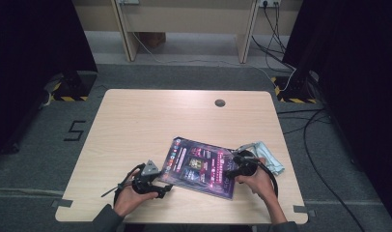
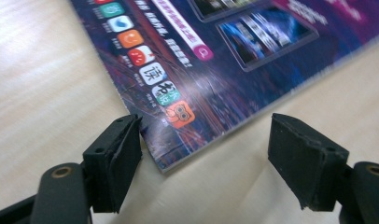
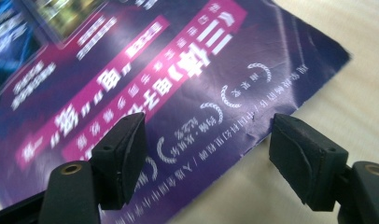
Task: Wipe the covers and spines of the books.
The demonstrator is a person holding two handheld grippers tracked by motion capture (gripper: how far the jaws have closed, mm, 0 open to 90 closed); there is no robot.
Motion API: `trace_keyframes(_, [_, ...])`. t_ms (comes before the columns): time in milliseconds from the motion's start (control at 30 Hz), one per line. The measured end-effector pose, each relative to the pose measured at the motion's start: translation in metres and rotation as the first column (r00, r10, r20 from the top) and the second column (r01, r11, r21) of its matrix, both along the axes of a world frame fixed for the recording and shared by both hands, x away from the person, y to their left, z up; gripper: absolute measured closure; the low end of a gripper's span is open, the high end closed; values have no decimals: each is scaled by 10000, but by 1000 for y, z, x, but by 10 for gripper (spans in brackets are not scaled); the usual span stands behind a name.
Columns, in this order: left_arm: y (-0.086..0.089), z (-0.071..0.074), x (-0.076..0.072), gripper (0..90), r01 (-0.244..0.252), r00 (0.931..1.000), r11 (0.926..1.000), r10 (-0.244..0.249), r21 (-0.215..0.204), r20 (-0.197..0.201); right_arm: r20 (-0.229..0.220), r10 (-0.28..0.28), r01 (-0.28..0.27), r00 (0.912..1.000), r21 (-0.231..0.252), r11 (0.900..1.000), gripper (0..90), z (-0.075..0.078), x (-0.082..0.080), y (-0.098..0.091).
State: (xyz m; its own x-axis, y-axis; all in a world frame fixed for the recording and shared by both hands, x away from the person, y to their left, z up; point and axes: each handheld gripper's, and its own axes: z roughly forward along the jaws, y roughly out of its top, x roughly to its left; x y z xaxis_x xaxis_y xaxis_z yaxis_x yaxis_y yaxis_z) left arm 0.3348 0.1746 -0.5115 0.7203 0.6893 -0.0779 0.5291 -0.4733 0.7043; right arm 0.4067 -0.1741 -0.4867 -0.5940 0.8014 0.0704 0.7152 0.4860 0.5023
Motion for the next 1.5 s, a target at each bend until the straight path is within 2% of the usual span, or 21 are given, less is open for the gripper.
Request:
trace_keyframes(167, [-8,1,-20,222,332,9994,9979,-334,552,38,487,191,-167,9986,-477,9987,282,1,15,12])
trace_keyframes(267, [-13,2,-28,216,519,9986,9963,-522,683,26,810,343,-274,9961,-845,9960,289,2,20,20])
trace_keyframes(300, [-15,2,-31,215,602,9982,9960,-603,659,-8,957,373,-278,9947,-991,9947,292,3,21,23])
trace_keyframes(333, [-16,1,-33,215,642,9979,9962,-643,596,-9,1104,446,-325,9929,-1093,9935,340,3,23,25])
trace_keyframes(367, [-17,1,-35,215,690,9976,9959,-690,583,-23,1088,500,-394,9928,-974,9945,366,3,24,28])
trace_keyframes(433, [-19,2,-37,218,854,9963,9950,-852,528,-59,1169,661,-552,9909,-939,9940,352,3,25,32])
trace_keyframes(467, [-18,3,-37,225,784,9969,9961,-781,396,-98,1140,638,-533,9914,-929,9943,337,3,26,32])
trace_keyframes(500, [-17,3,-36,240,736,9972,9970,-734,238,-104,878,459,-383,9951,-868,9955,312,4,26,31])
trace_keyframes(567, [-13,5,-32,265,660,9976,9977,-663,-156,-204,908,365,-294,9952,-783,9965,314,7,22,26])
trace_keyframes(667, [-9,7,-25,247,343,9990,9978,-358,-561,-269,999,439,-384,9940,-568,9976,315,10,9,18])
trace_keyframes(767, [-6,9,-16,247,56,9999,9982,-61,-595,-80,916,482,-430,9946,-579,9974,315,10,-9,9])
trace_keyframes(833, [-6,11,-8,247,-110,9999,9979,114,-633,66,898,512,-478,9946,-396,9981,315,10,-19,5])
trace_keyframes(1000, [-3,12,15,251,-591,9977,9959,612,-680,288,865,661,-640,9941,-262,9976,315,7,-42,0])
trace_keyframes(1067, [-1,11,29,251,-967,9943,9926,997,-729,387,915,653,-628,9937,-297,9976,313,7,-47,-1])
trace_keyframes(1133, [-1,10,39,251,-1250,9916,9868,1276,-1030,189,883,601,-578,9943,-284,9979,312,6,-52,-1])
trace_keyframes(1300, [-5,6,59,251,-1576,9852,9864,1603,-467,603,801,699,-662,9943,-469,9967,298,3,-58,3])
trace_keyframes(1333, [-6,6,61,251,-1617,9848,9856,1644,-501,563,775,756,-717,9941,-524,9961,297,2,-60,4])
trace_keyframes(1400, [-9,5,66,252,-1548,9857,9877,1561,-241,643,759,707,-670,9946,-497,9965,289,1,-62,5])
trace_keyframes(1500, [-12,2,69,241,-1527,9858,9883,1523,-7,708,900,747,-672,9931,-834,9942,288,-1,-63,5])
